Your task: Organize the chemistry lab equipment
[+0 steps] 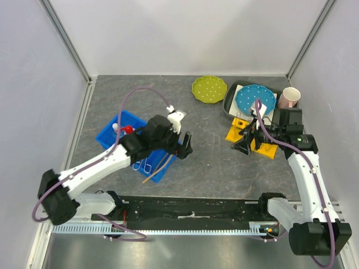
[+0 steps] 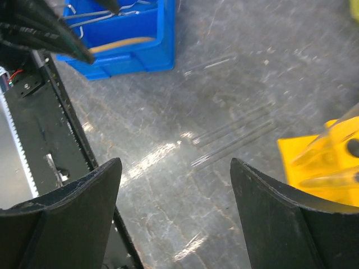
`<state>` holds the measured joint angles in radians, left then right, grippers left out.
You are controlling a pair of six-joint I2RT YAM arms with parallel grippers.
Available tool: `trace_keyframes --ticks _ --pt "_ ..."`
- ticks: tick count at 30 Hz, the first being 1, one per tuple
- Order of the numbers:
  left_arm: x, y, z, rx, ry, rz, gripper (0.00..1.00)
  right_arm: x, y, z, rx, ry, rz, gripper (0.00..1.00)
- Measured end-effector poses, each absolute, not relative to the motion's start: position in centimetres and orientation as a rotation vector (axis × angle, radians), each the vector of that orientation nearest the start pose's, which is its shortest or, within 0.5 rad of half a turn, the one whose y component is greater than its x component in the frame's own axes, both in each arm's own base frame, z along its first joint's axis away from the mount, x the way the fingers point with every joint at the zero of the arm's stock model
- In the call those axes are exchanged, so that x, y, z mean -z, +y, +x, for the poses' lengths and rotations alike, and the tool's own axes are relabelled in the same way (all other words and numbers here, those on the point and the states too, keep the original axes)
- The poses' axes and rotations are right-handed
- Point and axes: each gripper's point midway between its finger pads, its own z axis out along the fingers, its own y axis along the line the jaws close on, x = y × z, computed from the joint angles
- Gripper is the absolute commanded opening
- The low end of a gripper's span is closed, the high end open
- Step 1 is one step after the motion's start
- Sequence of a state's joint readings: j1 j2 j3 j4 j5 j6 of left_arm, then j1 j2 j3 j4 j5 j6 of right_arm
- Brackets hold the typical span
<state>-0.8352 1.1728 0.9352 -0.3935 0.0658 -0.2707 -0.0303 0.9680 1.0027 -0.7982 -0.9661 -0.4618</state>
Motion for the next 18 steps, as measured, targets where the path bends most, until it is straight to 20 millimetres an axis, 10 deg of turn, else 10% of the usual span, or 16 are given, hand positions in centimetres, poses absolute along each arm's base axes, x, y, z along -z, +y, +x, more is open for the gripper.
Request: trace_keyframes --ticks 8,18 --pt "-14.6 -32.2 27.4 0.538 2.38 0.617 0.73 -19.5 13.1 21.8 -0.9 1.929 -0.84 0.88" --pt "-6.8 -33.2 31.2 0.25 2.608 0.626 0.59 -20.0 12.1 23.1 -0.755 1.897 -0.829 0.9"
